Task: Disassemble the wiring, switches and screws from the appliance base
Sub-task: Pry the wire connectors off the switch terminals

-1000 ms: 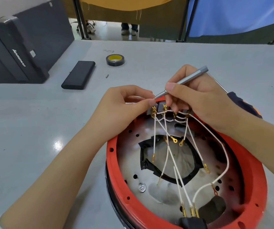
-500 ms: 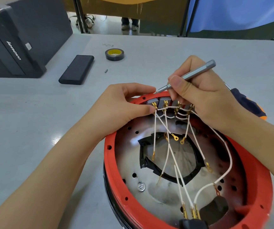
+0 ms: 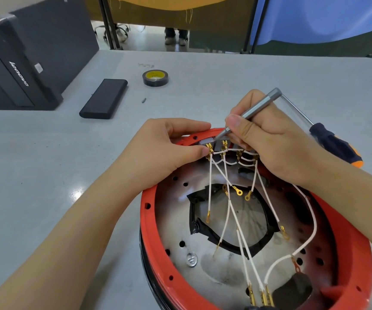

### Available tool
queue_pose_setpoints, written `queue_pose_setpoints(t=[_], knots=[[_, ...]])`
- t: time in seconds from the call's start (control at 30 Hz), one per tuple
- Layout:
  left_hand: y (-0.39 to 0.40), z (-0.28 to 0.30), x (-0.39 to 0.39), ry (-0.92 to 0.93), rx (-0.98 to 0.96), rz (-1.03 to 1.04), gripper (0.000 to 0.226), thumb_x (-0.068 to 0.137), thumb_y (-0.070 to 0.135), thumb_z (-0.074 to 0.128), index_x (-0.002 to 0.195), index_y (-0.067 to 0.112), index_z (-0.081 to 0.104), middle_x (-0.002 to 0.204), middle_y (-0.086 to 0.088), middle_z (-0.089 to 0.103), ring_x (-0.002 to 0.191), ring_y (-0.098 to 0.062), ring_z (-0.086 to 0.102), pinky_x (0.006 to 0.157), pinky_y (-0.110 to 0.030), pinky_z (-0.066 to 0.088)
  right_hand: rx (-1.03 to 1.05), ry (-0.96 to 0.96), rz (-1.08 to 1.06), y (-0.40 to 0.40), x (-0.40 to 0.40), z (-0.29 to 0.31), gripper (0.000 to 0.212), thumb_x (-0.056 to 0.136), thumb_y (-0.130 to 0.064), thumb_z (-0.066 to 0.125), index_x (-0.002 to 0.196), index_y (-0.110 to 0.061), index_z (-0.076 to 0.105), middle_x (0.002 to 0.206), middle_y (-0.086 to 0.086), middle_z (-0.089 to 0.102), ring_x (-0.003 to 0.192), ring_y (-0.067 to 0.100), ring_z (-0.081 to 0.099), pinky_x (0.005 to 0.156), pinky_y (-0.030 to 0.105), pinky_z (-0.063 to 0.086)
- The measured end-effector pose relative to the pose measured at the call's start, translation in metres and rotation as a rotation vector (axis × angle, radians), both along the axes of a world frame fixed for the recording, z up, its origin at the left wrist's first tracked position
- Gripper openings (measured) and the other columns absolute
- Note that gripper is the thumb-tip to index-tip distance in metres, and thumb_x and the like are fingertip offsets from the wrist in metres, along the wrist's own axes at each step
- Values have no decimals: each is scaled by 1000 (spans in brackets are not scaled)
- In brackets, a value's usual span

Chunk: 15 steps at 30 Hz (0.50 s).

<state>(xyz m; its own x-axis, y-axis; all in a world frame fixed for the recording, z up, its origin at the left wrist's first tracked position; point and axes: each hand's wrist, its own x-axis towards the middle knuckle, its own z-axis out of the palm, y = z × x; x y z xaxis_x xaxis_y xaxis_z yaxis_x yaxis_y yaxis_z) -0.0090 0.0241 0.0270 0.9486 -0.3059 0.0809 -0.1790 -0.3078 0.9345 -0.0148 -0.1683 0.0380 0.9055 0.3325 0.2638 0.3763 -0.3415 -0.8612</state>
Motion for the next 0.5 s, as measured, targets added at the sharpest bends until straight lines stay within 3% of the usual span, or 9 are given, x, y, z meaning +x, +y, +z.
queue_pose_setpoints(t=[0.3, 0.5], knots=[[0, 0, -1, 8, 3, 3, 35, 79, 10, 72, 103, 36, 71, 94, 20, 73, 88, -1, 69, 80, -12, 51, -38, -12, -15, 2, -1, 1, 10, 89, -33, 45, 84, -25, 48, 60, -12, 46, 54, 3, 41, 54, 15, 36], [0, -1, 0, 5, -1, 5, 34, 80, 10, 72, 103, 35, 71, 95, 21, 73, 88, 0, 69, 78, -9, 51, -87, -30, -24, 0, -1, 0, 13, 99, -20, 47, 86, -22, 48, 64, -9, 46, 57, 3, 43, 57, 15, 36]])
